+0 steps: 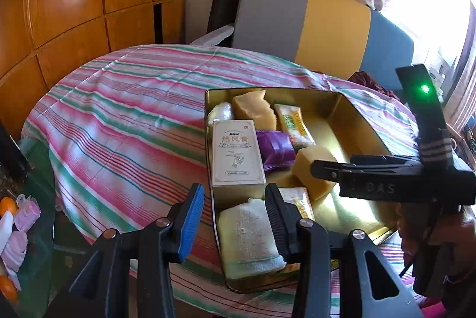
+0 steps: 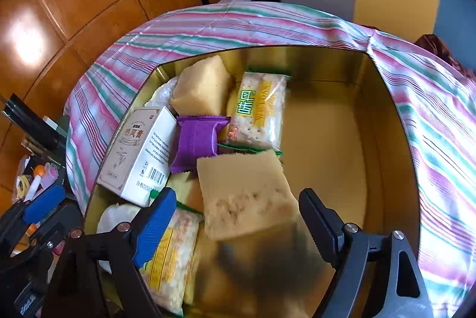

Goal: Organize objects
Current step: 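Move both tools back over the remaining items on the striped cloth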

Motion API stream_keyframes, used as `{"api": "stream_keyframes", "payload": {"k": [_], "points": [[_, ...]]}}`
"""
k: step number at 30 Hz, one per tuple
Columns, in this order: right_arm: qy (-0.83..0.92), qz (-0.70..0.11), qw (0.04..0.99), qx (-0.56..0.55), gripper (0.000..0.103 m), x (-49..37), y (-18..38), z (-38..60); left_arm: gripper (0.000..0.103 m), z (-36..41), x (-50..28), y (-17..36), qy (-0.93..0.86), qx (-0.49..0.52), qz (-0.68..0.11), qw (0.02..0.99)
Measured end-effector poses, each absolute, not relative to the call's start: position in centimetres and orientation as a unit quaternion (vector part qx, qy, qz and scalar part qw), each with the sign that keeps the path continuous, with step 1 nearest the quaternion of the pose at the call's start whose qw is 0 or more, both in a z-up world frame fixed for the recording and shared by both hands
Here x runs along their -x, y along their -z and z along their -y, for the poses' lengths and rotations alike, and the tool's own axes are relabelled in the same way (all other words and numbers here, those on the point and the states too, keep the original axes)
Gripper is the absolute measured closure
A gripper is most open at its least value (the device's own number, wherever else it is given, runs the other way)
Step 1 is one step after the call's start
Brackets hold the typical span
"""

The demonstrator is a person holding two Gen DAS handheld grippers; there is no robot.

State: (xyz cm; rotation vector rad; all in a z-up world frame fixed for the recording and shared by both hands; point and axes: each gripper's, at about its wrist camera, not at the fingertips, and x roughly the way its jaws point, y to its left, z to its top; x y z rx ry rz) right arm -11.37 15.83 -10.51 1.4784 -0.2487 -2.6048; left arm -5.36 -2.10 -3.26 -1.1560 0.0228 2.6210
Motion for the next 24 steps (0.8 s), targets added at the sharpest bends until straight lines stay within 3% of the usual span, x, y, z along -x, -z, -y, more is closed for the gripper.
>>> {"api": "stream_keyframes", "payload": {"k": [13, 24], "points": [[0.892, 0.116, 0.013, -0.436, 0.013, 3.3, 6.1, -23.0, 0.060, -2.3, 4.4, 1.3, -0.905, 0.378, -0.043, 0.190], [0.876, 0.184, -0.158, -0.416, 0.013, -4.5, 4.4, -38.0, 0.060, -8.5, 2.9, 1.0, -0.885, 0.375, -0.085, 0.263]]}}
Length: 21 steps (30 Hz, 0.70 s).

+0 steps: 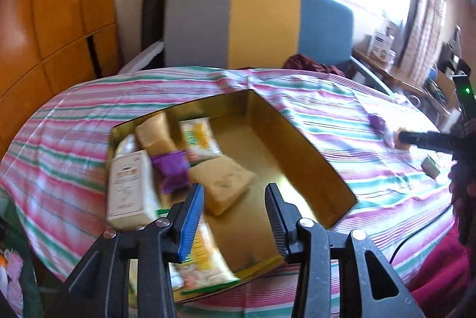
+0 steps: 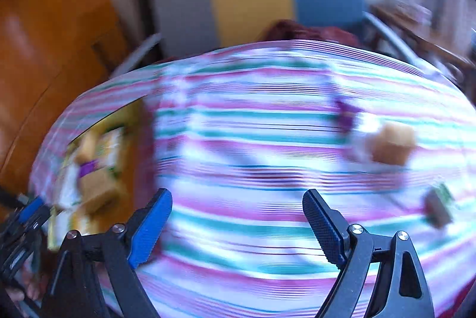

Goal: Organize objects
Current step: 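Move both tools back over the remaining items on the striped cloth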

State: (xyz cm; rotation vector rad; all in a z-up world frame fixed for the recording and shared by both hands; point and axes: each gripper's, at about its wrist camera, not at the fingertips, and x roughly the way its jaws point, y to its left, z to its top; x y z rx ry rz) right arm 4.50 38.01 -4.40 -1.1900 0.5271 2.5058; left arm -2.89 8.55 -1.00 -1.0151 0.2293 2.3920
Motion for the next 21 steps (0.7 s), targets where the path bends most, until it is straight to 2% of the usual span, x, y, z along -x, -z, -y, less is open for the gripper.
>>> {"api": "stream_keyframes", "payload": {"k": [9, 13, 15, 21], "points": [[-0.823, -0.264, 0.359, 0.353, 0.012, -13.1, 4.3, -52.1, 0.060, -15.4, 1.3, 0.2, -0.861, 0.369, -0.125, 0.328], [-0.775, -0.343, 0.424, 0.320, 0.012, -17.1, 6.6, -56.0, 0.060, -18.7, 0.7, 0.3, -0.845, 0.373, -0.140, 0.356], [-0.760, -0.391, 0.431, 0.289, 0.012, -18.7, 6.9, -57.1, 0.060, -20.6, 0.5, 0.5, -0.837, 0.377, -0.145, 0.370], [-0.759, -0.418, 0.427, 0.257, 0.012, -19.8, 6.3, -57.4, 0.060, -25.7, 0.2, 0.9, -0.810, 0.395, -0.152, 0.406]]}}
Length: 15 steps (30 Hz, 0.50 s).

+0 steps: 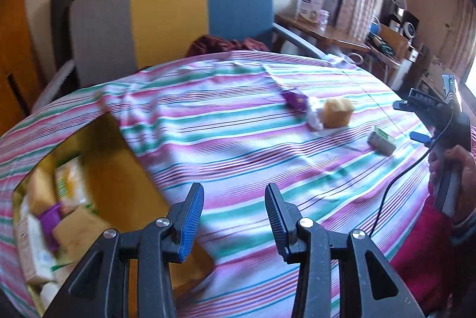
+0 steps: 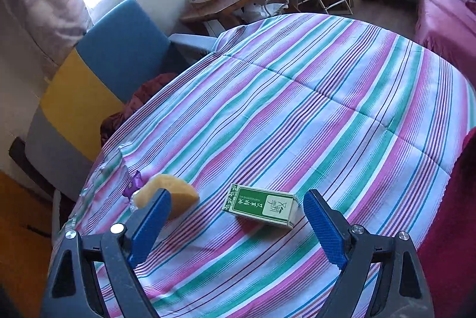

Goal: Organize objects
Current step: 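Move both tools back over the remaining items on the striped cloth, then grasp the white plastic-wrapped item with left tool and lift it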

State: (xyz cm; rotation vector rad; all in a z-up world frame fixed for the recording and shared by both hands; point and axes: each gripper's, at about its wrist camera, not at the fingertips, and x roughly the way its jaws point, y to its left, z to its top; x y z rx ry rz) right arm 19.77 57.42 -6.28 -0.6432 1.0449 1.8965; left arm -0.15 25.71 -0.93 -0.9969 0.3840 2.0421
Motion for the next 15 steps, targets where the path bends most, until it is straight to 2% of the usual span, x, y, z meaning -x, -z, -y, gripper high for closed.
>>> {"api": "stream_keyframes", "payload": {"k": [15], "points": [[-0.769, -0.435, 0.387, 0.262, 0.009, -18.7, 7.3, -56.8, 0.061, -40.7, 1.7, 4.2, -0.743, 0.429, -0.154, 0.491]]}}
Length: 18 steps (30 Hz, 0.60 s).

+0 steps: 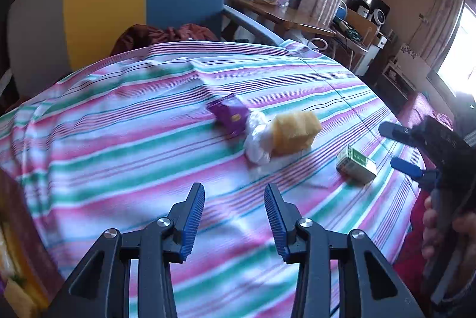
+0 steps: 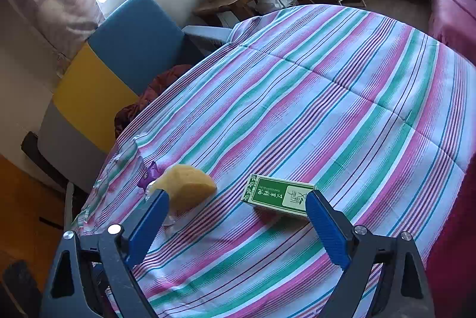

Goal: Organize objects
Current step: 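Grasp the white plastic-wrapped item with left tool and lift it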

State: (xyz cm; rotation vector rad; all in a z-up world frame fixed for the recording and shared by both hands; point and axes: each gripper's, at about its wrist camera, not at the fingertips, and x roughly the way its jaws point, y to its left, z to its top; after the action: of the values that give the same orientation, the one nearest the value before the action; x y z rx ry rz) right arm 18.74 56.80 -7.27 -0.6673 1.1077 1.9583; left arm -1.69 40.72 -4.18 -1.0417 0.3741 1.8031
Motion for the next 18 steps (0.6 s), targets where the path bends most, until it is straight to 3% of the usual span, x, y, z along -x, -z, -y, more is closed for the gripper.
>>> {"api": "stream_keyframes", "payload": {"k": [12, 14, 15, 18], "points": [[-0.766, -0.451, 0.350, 0.294, 0.009, -17.1, 8.8, -57.0, 0.061, -50.9, 3.7, 9.2, -0.709, 0.448, -0.198, 0.508], [-0.768, -0.448, 0.347, 0.298, 0.009, -16.8, 8.8, -57.0, 0.066, -51.9, 4.0, 10.0, -0.709, 0.446, -0.202, 0.508], [-0.769, -0.446, 0.346, 0.300, 0.009, -16.7, 8.8, -56.9, 0.074, -52.0, 4.2, 10.3, -0.710, 0.448, -0.200, 0.506], [-0.775, -0.435, 0.341, 0.306, 0.009, -16.4, 8.7, -56.7, 0.078, -51.2, 4.7, 10.7, -0.711, 0.458, -0.178, 0.503]]}}
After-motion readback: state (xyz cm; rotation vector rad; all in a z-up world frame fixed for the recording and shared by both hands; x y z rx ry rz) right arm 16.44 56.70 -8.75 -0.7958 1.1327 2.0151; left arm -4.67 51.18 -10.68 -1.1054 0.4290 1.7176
